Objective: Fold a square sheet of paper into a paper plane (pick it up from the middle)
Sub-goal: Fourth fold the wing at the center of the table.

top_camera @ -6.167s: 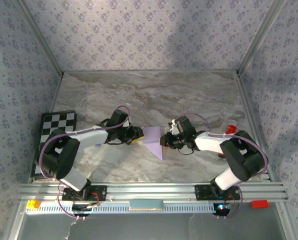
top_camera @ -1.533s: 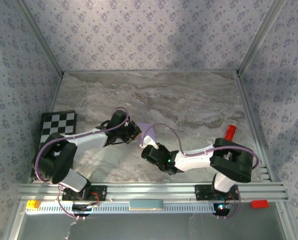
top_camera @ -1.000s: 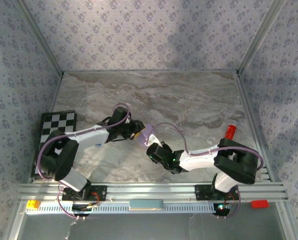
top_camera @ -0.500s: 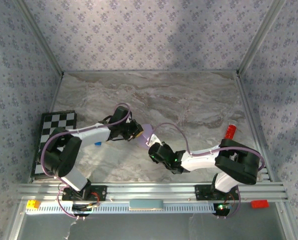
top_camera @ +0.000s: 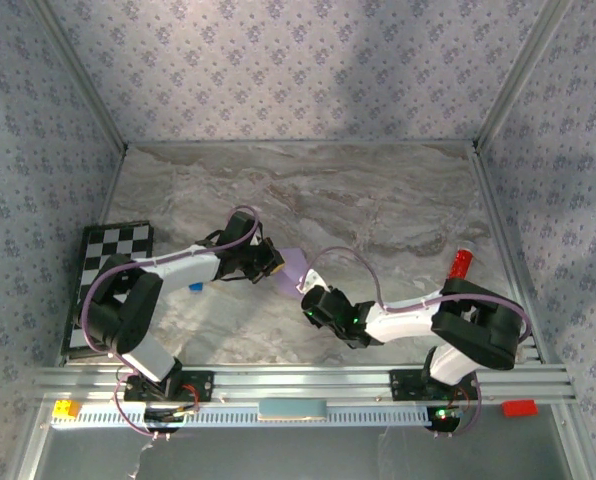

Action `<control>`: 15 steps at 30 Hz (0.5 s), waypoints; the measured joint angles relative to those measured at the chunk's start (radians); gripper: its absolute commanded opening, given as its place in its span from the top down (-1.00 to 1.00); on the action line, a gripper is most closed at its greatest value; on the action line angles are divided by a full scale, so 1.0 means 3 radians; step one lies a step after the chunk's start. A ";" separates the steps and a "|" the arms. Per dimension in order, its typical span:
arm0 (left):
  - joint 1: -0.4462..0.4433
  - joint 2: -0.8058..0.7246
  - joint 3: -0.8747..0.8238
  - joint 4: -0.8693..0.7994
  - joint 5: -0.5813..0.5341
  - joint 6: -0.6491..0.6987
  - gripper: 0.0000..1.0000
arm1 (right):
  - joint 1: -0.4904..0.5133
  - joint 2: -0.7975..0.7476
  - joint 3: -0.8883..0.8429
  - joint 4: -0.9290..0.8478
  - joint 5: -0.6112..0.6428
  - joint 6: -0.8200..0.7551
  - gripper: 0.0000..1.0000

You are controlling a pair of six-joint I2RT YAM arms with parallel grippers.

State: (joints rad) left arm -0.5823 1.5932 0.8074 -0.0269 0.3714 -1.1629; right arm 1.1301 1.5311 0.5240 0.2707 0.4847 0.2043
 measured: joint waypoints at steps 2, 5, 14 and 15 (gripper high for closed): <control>0.0000 0.0000 0.0000 0.0000 0.0009 0.0000 0.98 | -0.0011 -0.0011 -0.0001 0.0008 -0.0011 -0.0003 0.65; 0.0000 0.0000 0.0005 -0.0001 0.0010 0.0004 0.98 | -0.0022 -0.0015 -0.0003 0.0029 -0.0027 -0.0010 0.67; 0.0000 0.0000 0.0011 0.0000 0.0022 0.0008 0.97 | -0.0031 -0.0015 -0.0003 0.0038 -0.0121 -0.0010 0.68; 0.0000 0.0000 0.0011 0.0000 0.0022 0.0008 0.98 | -0.0036 -0.0015 -0.0003 0.0038 -0.0125 -0.0010 0.68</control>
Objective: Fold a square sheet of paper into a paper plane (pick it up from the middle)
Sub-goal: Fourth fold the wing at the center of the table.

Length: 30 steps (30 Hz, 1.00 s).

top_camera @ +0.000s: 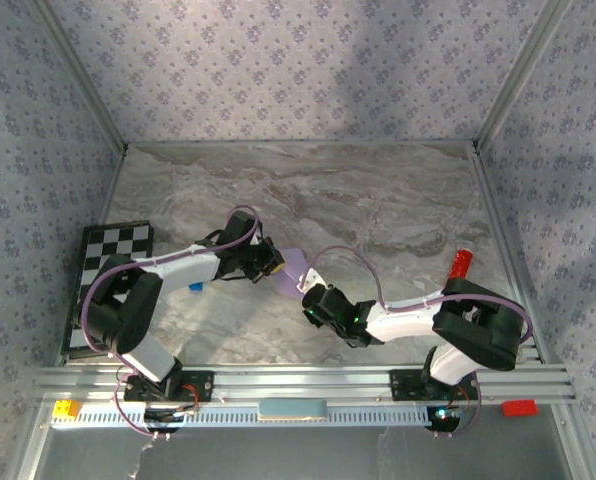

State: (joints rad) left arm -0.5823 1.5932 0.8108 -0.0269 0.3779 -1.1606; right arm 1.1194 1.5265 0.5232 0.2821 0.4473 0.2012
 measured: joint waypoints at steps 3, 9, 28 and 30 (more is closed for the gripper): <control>0.0000 0.0000 0.0000 0.0000 0.0000 0.0000 0.96 | -0.0017 0.0000 0.0000 0.0001 -0.0023 0.0001 0.75; 0.0000 0.0000 0.0000 -0.0001 -0.0001 0.0004 0.69 | -0.0038 0.0000 0.0000 0.0022 -0.0103 0.0019 0.87; 0.0025 -0.0418 -0.0001 -0.0220 -0.0253 0.0118 0.14 | -0.0361 0.0004 -0.0072 0.0299 -0.0841 0.0446 0.94; 0.0034 -0.0420 -0.0008 -0.0225 -0.0266 0.0120 0.18 | -0.0395 0.0005 -0.0075 0.0310 -0.0924 0.0493 0.94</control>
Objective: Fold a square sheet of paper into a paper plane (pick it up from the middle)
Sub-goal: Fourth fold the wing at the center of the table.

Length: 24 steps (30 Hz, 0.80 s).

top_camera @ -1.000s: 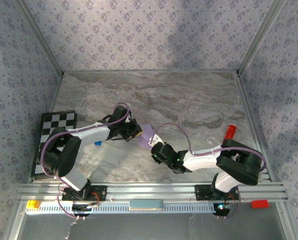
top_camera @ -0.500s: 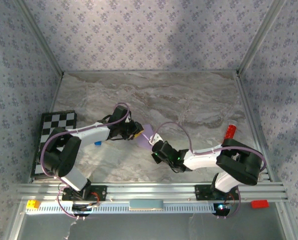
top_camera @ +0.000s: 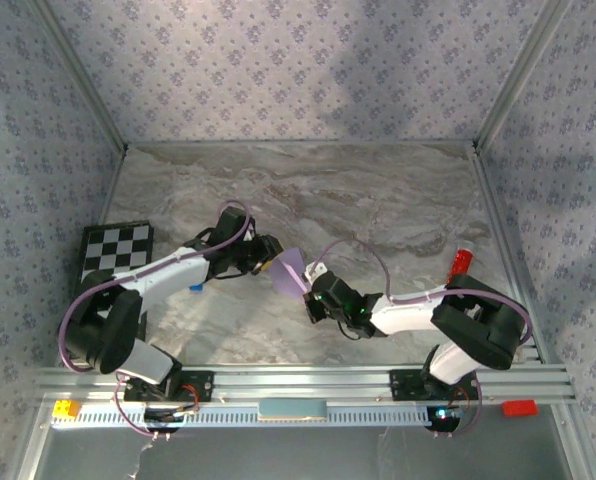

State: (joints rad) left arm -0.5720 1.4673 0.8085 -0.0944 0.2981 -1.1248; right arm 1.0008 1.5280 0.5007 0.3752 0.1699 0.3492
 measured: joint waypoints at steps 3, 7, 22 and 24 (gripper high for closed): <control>0.0003 0.0000 -0.0031 -0.0005 -0.0001 0.0014 0.28 | -0.0046 0.0013 -0.0003 0.0036 -0.0114 0.0060 0.95; 0.0009 0.0000 -0.0062 -0.0014 0.0001 0.0025 0.41 | -0.0145 0.0022 -0.0048 0.0127 -0.0306 0.0169 0.95; 0.0009 0.0042 -0.0112 0.0078 0.0069 0.0022 0.69 | -0.0557 0.0169 -0.0098 0.0385 -0.1156 0.0694 0.96; 0.0009 0.0090 -0.0112 0.0102 0.0104 0.0028 0.72 | -0.0607 0.0201 -0.0097 0.0411 -0.1278 0.0750 0.96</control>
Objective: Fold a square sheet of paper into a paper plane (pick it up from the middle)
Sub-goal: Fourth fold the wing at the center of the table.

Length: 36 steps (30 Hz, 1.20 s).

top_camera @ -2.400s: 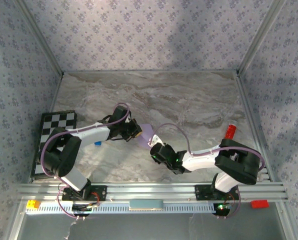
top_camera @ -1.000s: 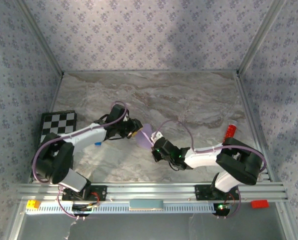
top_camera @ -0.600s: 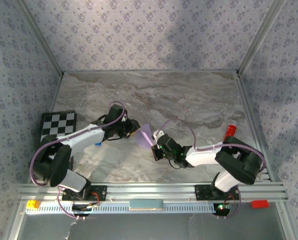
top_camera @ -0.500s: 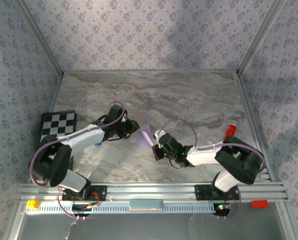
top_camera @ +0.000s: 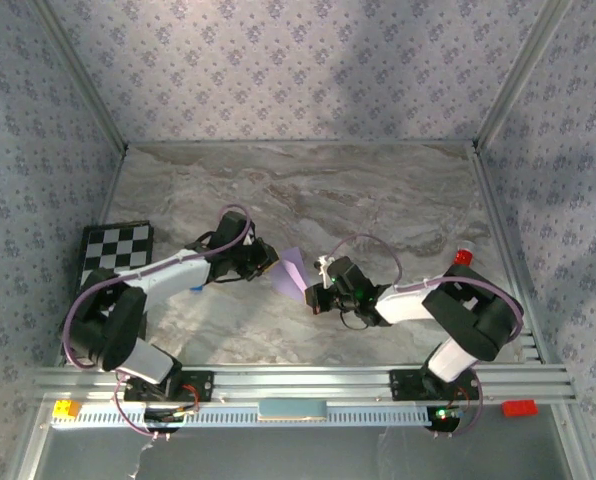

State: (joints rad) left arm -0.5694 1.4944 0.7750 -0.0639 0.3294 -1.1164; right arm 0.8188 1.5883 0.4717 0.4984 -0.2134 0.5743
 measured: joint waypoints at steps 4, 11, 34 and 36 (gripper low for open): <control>0.0000 0.0097 0.0000 0.0045 0.0076 0.0025 0.80 | -0.0075 0.0066 0.0000 0.0080 -0.0211 0.0137 0.96; 0.0000 0.0168 -0.0046 0.0121 0.0122 0.0028 0.83 | -0.0181 0.0181 -0.0019 0.0322 -0.0458 0.0398 0.97; -0.0008 0.0632 -0.0067 0.0304 0.0188 0.0019 0.96 | -0.0280 0.0215 -0.0156 0.0610 -0.0587 0.0821 1.00; -0.0009 0.0645 -0.0067 0.0319 0.0198 0.0015 0.97 | -0.0278 0.0217 -0.0160 0.0609 -0.0587 0.0834 1.00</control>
State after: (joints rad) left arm -0.5720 1.6878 0.7547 0.0319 0.3889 -1.1118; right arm 0.7353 1.6535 0.4236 0.6811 -0.3897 0.8246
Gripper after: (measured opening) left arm 0.046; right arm 0.053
